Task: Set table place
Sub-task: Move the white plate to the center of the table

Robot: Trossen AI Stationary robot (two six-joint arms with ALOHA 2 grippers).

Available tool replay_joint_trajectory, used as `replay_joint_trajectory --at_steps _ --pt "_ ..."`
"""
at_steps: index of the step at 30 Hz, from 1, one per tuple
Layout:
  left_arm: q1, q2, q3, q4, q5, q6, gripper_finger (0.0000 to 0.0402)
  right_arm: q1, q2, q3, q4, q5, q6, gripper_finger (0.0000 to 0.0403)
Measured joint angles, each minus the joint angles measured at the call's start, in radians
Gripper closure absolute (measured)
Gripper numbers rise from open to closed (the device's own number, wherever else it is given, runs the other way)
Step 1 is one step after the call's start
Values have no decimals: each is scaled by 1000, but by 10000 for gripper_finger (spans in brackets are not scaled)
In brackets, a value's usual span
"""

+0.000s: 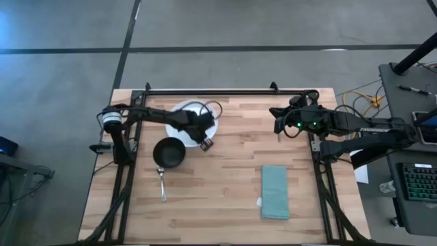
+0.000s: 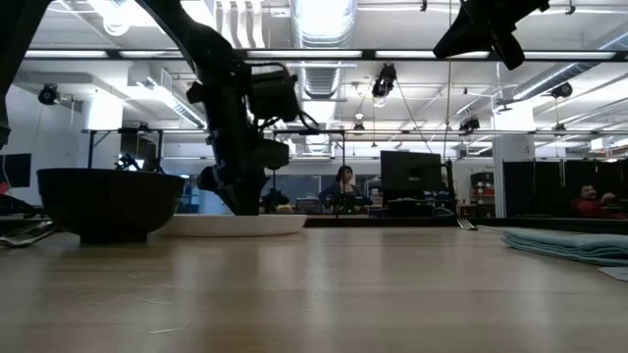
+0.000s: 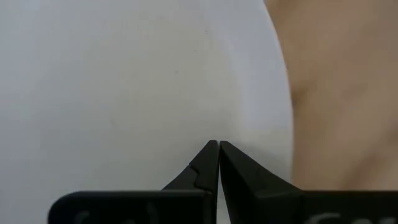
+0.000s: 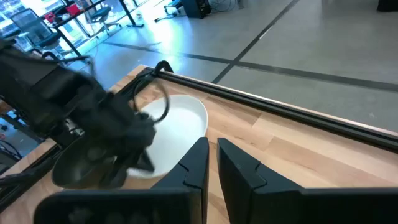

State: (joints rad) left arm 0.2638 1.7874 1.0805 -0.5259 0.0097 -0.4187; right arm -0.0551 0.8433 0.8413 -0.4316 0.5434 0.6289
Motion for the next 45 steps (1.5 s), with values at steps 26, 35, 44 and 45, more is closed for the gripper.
replay_joint_trajectory --at_steps 26,35,44,45 --pt "-452 -1 33 355 -258 -391 401 51 0 0 -49 -151 56 376" --pt "-444 29 121 115 -345 -333 402 232 36 -6 -92 -42 207 376" --pt "-411 108 121 77 -296 -352 402 367 124 -8 -199 -1 448 376" --pt "-410 112 122 82 -295 -350 402 378 133 -8 -196 3 461 376"
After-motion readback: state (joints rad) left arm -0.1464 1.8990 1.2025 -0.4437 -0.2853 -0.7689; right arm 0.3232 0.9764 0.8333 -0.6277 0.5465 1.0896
